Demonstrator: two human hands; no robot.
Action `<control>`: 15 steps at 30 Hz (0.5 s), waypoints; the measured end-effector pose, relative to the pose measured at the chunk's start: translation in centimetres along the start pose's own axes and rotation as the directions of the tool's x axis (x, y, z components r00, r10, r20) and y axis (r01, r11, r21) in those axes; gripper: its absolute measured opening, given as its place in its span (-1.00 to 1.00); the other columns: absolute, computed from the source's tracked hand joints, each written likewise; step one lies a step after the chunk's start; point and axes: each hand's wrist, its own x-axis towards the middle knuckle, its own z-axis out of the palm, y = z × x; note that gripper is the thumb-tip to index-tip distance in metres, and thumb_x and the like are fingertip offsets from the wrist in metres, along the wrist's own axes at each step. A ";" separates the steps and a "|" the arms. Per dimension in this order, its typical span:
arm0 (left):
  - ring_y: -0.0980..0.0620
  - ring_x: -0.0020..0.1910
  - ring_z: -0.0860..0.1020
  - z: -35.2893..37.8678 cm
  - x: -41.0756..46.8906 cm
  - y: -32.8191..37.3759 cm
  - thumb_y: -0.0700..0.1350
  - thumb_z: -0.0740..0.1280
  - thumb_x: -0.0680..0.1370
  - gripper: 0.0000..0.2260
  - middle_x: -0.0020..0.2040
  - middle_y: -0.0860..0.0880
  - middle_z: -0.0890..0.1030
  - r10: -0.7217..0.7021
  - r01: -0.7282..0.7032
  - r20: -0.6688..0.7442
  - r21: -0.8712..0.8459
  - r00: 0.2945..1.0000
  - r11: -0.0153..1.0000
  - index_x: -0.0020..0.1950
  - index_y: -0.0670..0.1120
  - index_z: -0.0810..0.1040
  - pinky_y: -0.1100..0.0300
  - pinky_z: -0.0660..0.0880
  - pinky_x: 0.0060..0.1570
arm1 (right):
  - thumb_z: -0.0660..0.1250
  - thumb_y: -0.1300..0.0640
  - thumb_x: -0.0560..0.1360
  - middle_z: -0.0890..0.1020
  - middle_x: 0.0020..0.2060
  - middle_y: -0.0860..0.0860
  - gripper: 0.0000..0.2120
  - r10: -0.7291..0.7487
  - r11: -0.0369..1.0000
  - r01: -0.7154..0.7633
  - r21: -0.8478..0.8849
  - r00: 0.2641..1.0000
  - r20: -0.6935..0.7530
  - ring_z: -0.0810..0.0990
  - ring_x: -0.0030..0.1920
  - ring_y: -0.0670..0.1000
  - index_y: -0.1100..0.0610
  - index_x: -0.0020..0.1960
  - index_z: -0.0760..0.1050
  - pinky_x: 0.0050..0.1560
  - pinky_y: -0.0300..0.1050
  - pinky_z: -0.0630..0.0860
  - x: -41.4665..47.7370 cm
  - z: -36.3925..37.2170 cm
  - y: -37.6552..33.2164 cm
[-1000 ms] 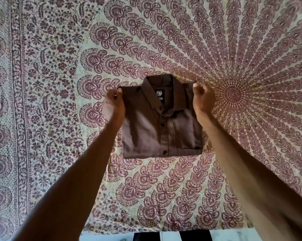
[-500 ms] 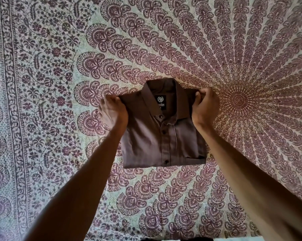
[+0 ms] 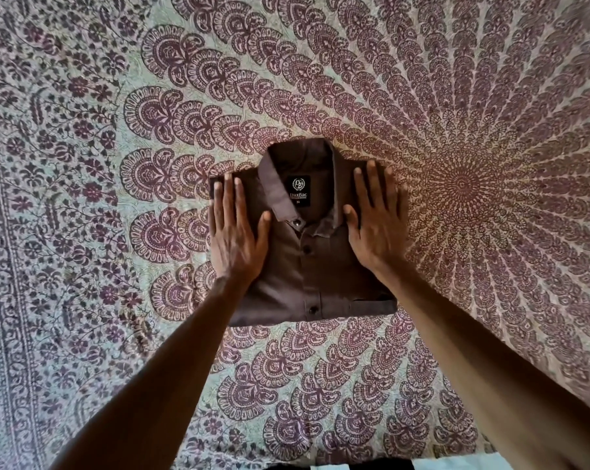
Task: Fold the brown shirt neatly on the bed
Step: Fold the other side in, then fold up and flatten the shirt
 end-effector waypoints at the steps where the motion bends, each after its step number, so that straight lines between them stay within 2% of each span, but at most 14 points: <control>1: -0.03 0.58 -0.05 0.0 0.1 0.0 0.19 0.02 0.62 -0.37 0.59 -0.08 0.02 -0.007 0.007 0.013 0.011 1.000 1.000 0.58 -0.14 0.01 0.03 -0.04 0.54 | -0.14 -0.18 0.65 0.00 0.59 0.00 -0.44 0.009 1.000 -0.009 -0.008 1.000 0.007 -0.09 0.58 0.09 0.01 0.59 -0.02 0.52 0.22 0.00 0.0 0.1 -0.1; 6: -0.08 0.58 -0.05 -0.6 -0.1 0.4 0.18 -0.01 0.64 -0.39 0.59 -0.12 0.02 0.001 -0.002 0.046 0.029 0.999 1.000 0.58 -0.14 0.02 -0.04 -0.02 0.53 | -0.17 -0.20 0.64 0.00 0.59 0.03 -0.43 0.036 0.999 -0.035 -0.034 0.999 0.040 -0.10 0.57 0.17 0.00 0.58 -0.02 0.48 0.34 -0.03 -0.2 -0.7 -0.4; 11: -0.12 0.57 0.01 -2.5 -4.1 2.7 0.12 0.08 0.64 -0.43 0.57 -0.18 0.08 0.029 -0.028 -0.028 0.019 0.999 0.999 0.56 -0.17 0.12 -0.09 0.01 0.52 | -0.07 -0.16 0.65 0.03 0.58 0.08 -0.43 0.152 0.985 -0.145 0.088 0.985 -0.081 -0.07 0.58 0.13 0.11 0.57 0.07 0.52 0.24 -0.06 -5.1 -3.1 -1.6; 15: -0.06 0.58 -0.07 -1.1 -9.1 4.4 0.24 0.06 0.60 -0.34 0.59 -0.12 0.00 0.027 -0.024 0.083 -0.029 0.996 0.999 0.58 -0.11 0.04 -0.10 -0.03 0.53 | 0.00 -0.25 0.60 -0.01 0.58 0.07 -0.32 0.077 0.993 -0.078 0.093 0.997 0.016 -0.12 0.58 0.11 0.10 0.58 0.01 0.52 0.24 -0.07 -9.4 -1.7 -3.2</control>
